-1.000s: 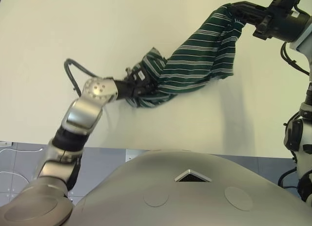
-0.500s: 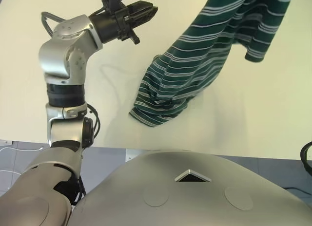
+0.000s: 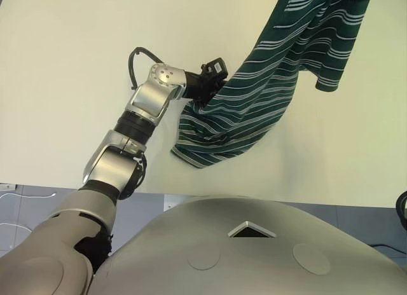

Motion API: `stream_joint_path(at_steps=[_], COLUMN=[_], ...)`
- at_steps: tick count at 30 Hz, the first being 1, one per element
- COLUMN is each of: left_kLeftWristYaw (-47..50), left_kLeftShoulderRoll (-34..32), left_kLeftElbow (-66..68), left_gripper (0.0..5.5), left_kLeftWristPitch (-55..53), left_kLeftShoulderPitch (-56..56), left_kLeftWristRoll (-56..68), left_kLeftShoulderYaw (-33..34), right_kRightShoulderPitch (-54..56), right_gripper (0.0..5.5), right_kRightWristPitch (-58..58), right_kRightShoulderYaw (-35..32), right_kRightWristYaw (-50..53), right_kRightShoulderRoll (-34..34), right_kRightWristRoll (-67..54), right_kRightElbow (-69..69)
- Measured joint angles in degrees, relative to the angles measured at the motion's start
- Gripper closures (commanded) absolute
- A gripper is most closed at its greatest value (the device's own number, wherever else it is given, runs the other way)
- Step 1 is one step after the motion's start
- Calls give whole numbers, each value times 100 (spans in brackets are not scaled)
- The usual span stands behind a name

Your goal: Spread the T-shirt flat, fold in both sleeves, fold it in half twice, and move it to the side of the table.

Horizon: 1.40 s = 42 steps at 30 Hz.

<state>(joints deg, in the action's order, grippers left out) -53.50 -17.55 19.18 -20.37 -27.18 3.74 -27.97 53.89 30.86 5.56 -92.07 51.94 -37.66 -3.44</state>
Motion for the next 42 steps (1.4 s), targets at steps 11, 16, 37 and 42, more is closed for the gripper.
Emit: stream_joint_path(at_steps=[11, 16, 37, 42], left_kLeftWristYaw=[852, 864, -274, -290], left_kLeftShoulderRoll=[-2105, -1794, -509, -520], left_kLeftElbow=[-3794, -3812, 93, 102], left_gripper=[417, 417, 381, 479], left_kLeftWristPitch=[-1899, -2562, -1557, -1345], left_kLeftShoulderPitch=[2941, 2299, 42, 79], left_kLeftWristRoll=[473, 1366, 1132, 1009], left_kLeftShoulderYaw=[1908, 2596, 1190, 1063], right_kRightShoulderPitch=[-775, -912, -1163, -1166], right_gripper=[550, 550, 550, 550], right_kRightWristPitch=[-277, -590, -1283, -1391], right_kRightShoulderYaw=[128, 268, 569, 570], right_kRightWristYaw=[225, 346, 387, 386], right_kRightShoulderRoll=[83, -127, -465, -471], right_kRightWristRoll=[773, 1103, 1841, 1975], right_kRightElbow=[258, 240, -153, -279])
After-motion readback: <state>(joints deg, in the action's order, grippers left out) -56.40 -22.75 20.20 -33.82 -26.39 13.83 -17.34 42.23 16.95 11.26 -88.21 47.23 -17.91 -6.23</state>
